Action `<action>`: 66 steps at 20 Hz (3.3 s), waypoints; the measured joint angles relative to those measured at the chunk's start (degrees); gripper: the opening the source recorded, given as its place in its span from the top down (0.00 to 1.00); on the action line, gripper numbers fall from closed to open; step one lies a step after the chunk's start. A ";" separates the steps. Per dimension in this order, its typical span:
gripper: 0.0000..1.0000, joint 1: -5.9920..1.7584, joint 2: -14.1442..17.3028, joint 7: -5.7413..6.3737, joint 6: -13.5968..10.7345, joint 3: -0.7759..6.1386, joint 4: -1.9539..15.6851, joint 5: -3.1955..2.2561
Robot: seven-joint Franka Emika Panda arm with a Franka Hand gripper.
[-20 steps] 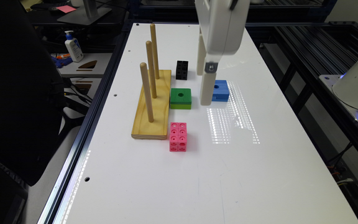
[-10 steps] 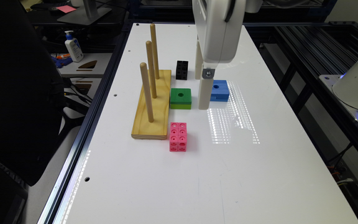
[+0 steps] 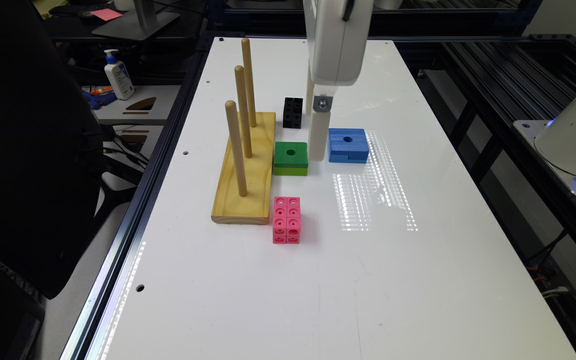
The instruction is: Pick up pink block.
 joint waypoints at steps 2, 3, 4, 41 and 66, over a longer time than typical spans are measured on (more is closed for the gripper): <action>0.00 -0.02 0.58 0.00 0.18 0.00 -0.04 -0.08; 0.00 -0.04 1.40 0.00 0.86 0.00 -0.07 -0.26; 0.00 -0.10 2.71 0.05 2.03 0.00 -0.09 -0.63; 0.00 0.55 16.41 0.40 13.09 0.40 3.08 -2.45; 1.00 2.26 23.66 1.11 16.73 -0.74 5.97 -3.53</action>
